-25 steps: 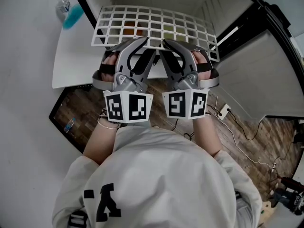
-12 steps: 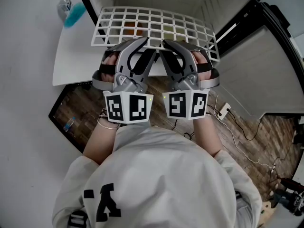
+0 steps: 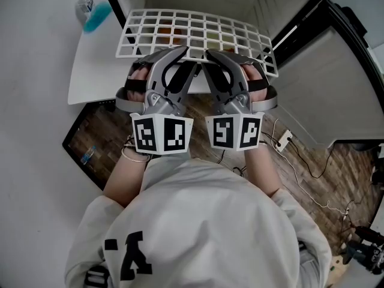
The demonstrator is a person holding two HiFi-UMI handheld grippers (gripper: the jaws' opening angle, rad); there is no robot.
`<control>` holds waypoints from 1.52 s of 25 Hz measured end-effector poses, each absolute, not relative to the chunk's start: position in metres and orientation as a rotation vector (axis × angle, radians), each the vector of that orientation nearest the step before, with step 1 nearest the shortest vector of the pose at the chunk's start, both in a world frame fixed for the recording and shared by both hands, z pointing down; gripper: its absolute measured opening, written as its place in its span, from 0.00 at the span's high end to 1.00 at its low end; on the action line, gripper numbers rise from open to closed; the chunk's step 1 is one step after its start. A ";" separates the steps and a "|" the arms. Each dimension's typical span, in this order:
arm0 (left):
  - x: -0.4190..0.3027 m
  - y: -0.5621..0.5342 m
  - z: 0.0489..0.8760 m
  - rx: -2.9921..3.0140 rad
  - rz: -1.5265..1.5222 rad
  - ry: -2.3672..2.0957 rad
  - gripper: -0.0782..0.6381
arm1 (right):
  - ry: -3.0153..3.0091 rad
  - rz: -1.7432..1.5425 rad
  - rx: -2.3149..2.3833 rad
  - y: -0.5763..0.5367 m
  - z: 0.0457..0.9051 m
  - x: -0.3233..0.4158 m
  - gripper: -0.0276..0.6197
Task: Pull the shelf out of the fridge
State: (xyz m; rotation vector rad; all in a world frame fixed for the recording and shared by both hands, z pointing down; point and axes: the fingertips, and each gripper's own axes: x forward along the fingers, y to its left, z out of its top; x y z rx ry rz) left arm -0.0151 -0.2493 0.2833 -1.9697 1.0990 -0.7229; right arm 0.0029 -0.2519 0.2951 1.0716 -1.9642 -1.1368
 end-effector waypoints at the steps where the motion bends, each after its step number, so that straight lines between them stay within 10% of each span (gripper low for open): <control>1: -0.015 -0.248 0.283 -1.966 -0.726 1.099 0.71 | -1.963 -1.141 1.071 -0.251 0.295 0.003 0.83; 38: -0.009 -0.181 0.264 -1.810 -0.703 1.176 0.73 | -1.948 -1.324 1.003 -0.184 0.276 0.009 0.84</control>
